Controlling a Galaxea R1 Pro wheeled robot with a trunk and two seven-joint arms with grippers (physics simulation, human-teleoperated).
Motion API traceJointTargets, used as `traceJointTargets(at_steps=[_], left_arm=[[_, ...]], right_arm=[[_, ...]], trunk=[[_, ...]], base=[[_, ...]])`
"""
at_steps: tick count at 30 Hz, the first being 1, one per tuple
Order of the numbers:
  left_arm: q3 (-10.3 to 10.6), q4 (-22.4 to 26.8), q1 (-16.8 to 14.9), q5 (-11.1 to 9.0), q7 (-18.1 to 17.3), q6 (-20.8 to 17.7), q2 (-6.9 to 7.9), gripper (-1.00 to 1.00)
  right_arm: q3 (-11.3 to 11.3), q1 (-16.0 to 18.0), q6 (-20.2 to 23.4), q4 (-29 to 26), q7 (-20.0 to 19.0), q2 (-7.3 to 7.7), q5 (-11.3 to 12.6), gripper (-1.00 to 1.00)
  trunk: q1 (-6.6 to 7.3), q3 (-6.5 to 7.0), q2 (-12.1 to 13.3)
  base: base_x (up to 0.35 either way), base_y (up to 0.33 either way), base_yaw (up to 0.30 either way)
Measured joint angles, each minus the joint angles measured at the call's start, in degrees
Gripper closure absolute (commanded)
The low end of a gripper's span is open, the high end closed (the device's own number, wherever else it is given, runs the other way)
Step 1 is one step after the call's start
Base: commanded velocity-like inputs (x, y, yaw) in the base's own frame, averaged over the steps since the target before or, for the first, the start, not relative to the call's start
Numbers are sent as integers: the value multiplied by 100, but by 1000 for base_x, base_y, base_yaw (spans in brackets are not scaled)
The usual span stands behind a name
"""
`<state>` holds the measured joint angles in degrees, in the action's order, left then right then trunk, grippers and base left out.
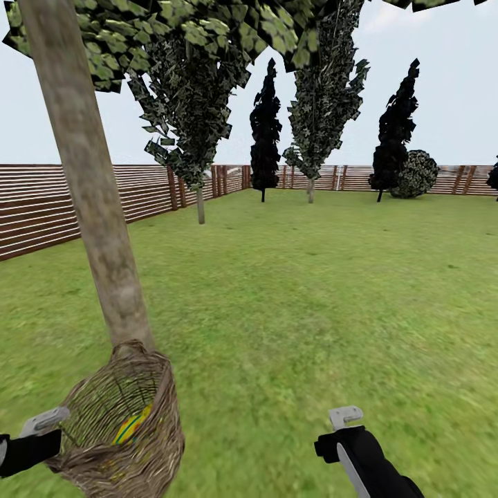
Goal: Take the three Easter eggs out of the wicker basket on the lawn in the garden, then place them on the lawn next to a single tree (choose any tree) so that all three eggs are next to the same tree and none are left in the basket.
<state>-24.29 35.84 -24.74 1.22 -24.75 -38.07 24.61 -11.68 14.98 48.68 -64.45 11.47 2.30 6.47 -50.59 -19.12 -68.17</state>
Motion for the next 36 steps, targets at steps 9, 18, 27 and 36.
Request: traceJointTargets(at_steps=[9, 18, 27, 36], left_arm=[[-5, 11, -3, -30, 0, -12, -64, 100], [-4, 8, 0, -27, -1, -13, -80, 100], [172, 12, 1, -18, 10, -11, -143, 100], [176, 11, 0, -31, 16, -14, -137, 100]], right_arm=[[6, 0, 0, 0, 0, 7, -2, -100], [0, 0, 9, -8, 0, 8, -4, -100], [-20, 1, 9, 1, 256, -6, -29, -100], [-43, 0, 9, 1, 320, -13, -38, -100]], trunk=[[-198, -161, -361], [-395, -323, -723], [-593, -483, -1084], [-791, -644, -1445]], base=[[0, 0, 0], [0, 0, 0], [0, 0, 136], [0, 0, 289]])
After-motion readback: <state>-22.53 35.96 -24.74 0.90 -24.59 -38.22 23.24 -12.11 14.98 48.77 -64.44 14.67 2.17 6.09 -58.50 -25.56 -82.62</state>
